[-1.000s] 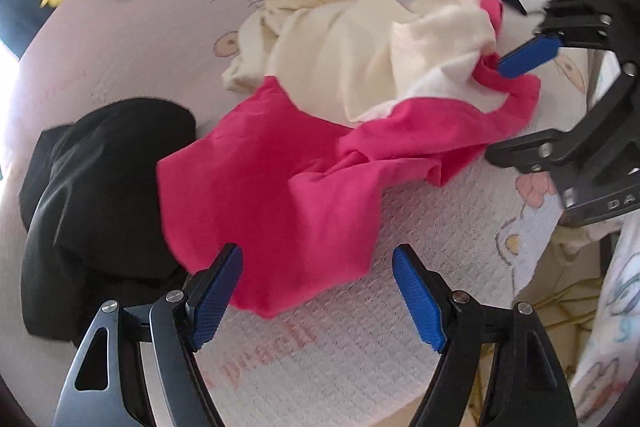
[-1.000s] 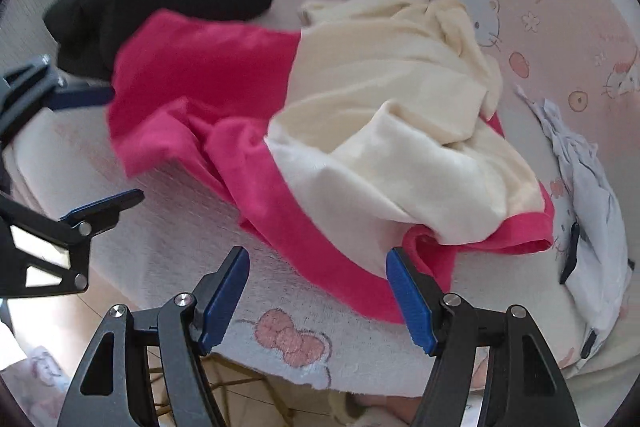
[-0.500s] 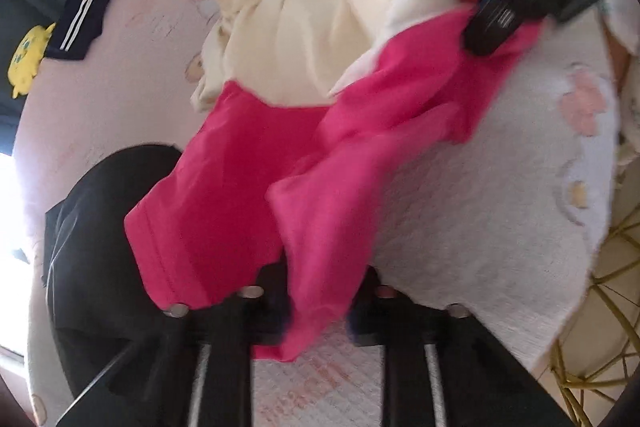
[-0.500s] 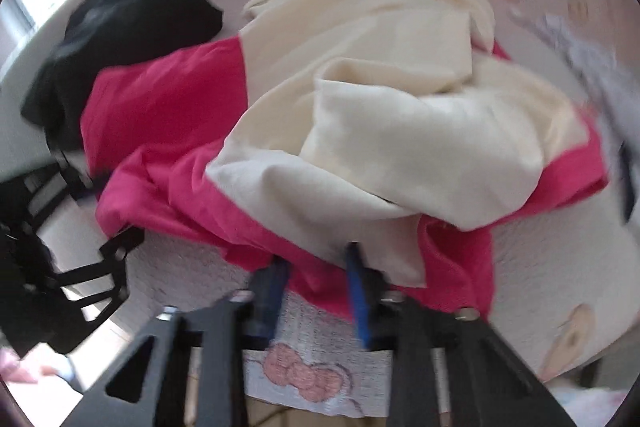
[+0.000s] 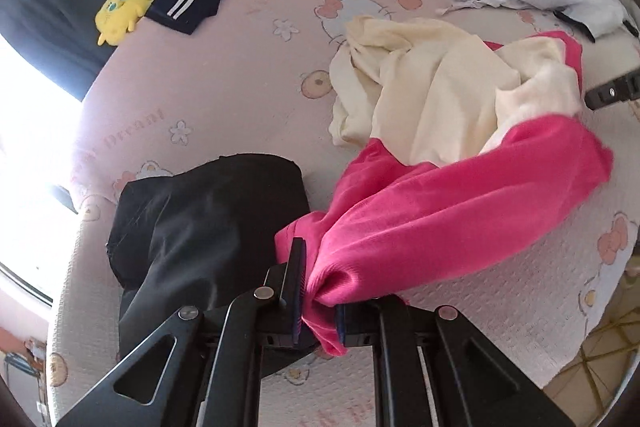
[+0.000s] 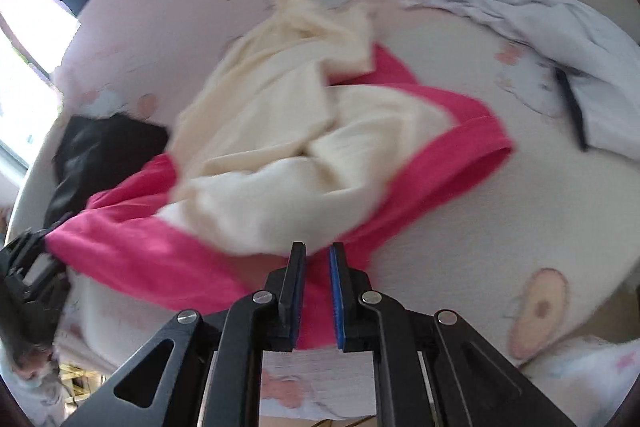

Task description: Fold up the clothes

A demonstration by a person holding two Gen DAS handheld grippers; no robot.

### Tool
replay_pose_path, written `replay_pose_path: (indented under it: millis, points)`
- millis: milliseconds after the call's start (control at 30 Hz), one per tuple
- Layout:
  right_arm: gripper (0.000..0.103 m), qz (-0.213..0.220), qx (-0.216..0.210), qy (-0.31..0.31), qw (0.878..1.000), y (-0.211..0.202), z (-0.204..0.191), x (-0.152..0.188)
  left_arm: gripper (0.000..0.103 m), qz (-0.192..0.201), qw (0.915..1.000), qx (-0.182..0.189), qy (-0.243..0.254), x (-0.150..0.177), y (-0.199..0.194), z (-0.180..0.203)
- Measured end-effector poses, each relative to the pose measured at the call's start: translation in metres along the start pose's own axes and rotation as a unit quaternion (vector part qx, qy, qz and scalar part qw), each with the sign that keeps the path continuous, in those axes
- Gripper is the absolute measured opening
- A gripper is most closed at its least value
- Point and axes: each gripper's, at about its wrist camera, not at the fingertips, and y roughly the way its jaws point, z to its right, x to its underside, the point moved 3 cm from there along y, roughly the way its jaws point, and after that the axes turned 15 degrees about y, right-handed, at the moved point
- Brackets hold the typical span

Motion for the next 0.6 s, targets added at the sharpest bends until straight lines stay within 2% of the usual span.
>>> replay_pose_path:
  millis: [67, 200, 300, 400, 467, 500, 533, 600]
  points:
    - [0.010, -0.002, -0.001, 0.020, 1.000, -0.001, 0.010, -0.001, 0.010, 0.003, 1.0000, 0.003, 0.001, 0.002, -0.005, -0.001]
    - [0.010, 0.001, -0.021, 0.022, 1.000, -0.005, 0.008, -0.001, 0.010, 0.007, 0.9998, -0.007, 0.014, 0.007, -0.012, 0.001]
    - [0.010, 0.010, -0.038, 0.012, 0.999, -0.008, -0.002, -0.003, 0.010, 0.015, 0.9991, 0.035, -0.019, 0.011, -0.006, -0.003]
    - [0.011, 0.020, -0.066, 0.009, 0.998, -0.011, -0.011, -0.006, 0.011, 0.026, 0.9941, 0.085, -0.061, 0.015, -0.003, -0.010]
    - [0.028, 0.026, -0.077, 0.016, 0.997, -0.015, -0.012, -0.003, 0.011, 0.028, 0.9904, 0.109, -0.080, 0.017, -0.007, -0.012]
    - [0.046, 0.028, -0.080, 0.019, 0.996, -0.016, -0.013, -0.002, 0.011, 0.028, 0.9884, 0.120, -0.089, 0.018, -0.009, -0.012]
    - [0.057, 0.030, -0.083, 0.022, 0.996, -0.018, -0.013, 0.000, 0.011, 0.028, 0.9861, 0.132, -0.097, 0.019, -0.011, -0.013]
    - [0.061, 0.036, -0.077, 0.031, 0.996, -0.026, -0.014, 0.006, 0.011, 0.032, 0.9820, 0.150, -0.110, 0.020, -0.014, -0.014]
